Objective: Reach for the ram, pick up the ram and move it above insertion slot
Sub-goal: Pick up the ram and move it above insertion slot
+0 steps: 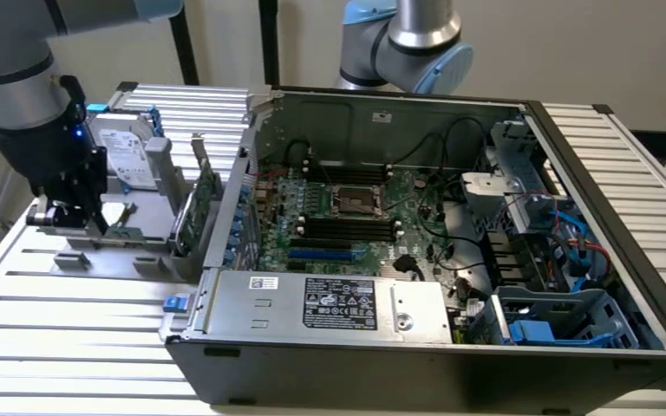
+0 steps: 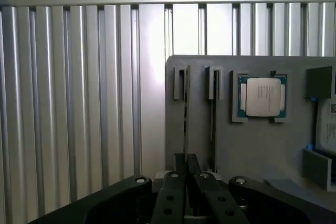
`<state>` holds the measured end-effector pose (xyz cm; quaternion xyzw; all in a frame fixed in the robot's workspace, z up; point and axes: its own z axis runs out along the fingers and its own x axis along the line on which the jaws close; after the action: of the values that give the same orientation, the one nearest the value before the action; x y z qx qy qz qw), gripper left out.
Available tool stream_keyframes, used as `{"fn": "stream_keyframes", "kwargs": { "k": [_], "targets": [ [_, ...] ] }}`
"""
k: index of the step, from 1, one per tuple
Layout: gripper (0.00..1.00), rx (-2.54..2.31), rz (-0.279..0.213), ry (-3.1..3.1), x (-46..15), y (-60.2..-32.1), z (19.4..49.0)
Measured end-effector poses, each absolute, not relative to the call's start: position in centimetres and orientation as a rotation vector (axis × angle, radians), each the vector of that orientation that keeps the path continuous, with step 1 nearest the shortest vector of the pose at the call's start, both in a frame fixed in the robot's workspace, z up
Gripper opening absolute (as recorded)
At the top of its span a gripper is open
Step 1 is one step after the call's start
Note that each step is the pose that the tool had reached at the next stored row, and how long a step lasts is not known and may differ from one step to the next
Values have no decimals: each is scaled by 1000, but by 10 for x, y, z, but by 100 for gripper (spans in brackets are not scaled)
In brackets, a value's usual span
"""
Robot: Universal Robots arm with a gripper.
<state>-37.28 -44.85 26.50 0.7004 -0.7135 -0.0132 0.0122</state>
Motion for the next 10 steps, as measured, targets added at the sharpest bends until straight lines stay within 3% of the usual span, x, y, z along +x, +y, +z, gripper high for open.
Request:
{"fn": "stream_keyframes", "kwargs": {
  "k": [10],
  "targets": [
    [14,2217,-46,-2196,-360,-449,310]
  ]
}}
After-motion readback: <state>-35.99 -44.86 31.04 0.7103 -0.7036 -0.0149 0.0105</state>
